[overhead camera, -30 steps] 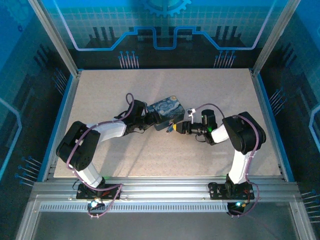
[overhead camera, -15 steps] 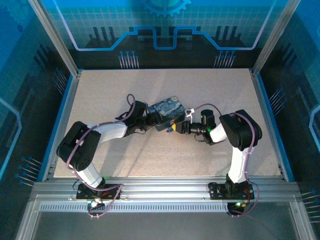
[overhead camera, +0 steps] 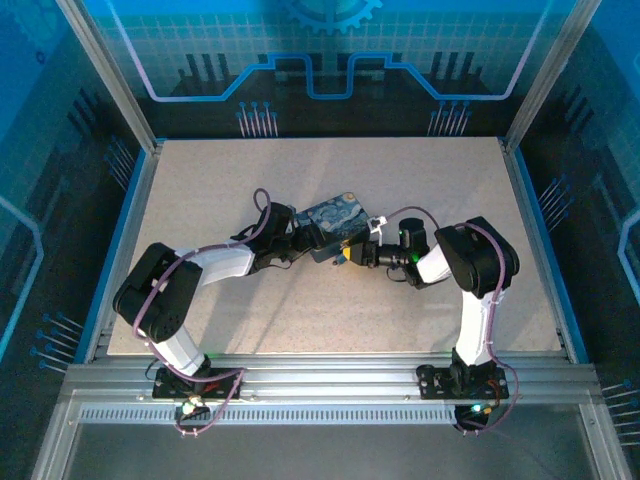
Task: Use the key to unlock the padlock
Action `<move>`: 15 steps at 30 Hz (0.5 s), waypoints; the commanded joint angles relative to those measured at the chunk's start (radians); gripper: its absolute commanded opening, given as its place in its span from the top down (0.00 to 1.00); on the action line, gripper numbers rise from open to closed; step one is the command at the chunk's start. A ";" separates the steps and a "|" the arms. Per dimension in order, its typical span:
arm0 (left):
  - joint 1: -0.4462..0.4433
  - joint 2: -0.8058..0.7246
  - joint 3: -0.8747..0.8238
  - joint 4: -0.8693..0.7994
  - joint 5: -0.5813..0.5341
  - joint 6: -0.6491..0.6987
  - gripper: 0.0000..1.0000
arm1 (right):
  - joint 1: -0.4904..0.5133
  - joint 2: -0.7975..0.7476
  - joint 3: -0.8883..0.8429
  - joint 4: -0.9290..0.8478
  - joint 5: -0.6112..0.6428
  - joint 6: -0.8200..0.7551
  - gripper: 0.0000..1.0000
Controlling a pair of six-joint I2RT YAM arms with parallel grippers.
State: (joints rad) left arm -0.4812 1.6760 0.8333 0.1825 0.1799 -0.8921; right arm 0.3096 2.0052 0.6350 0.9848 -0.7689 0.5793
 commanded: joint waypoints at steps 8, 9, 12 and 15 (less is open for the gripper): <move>-0.018 0.025 -0.037 -0.103 -0.013 0.005 0.46 | 0.010 0.021 0.018 -0.009 -0.016 -0.001 0.85; -0.018 0.026 -0.038 -0.101 -0.014 0.005 0.47 | 0.008 0.021 0.018 -0.012 -0.016 -0.001 0.86; -0.017 0.025 -0.041 -0.102 -0.018 0.005 0.46 | 0.006 0.021 0.016 -0.015 -0.010 0.003 0.90; -0.018 0.021 -0.046 -0.103 -0.020 0.005 0.46 | 0.002 0.018 0.009 -0.006 -0.006 0.015 0.93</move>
State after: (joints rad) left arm -0.4812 1.6760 0.8322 0.1852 0.1787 -0.8921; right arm 0.3084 2.0079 0.6365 0.9798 -0.7677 0.5850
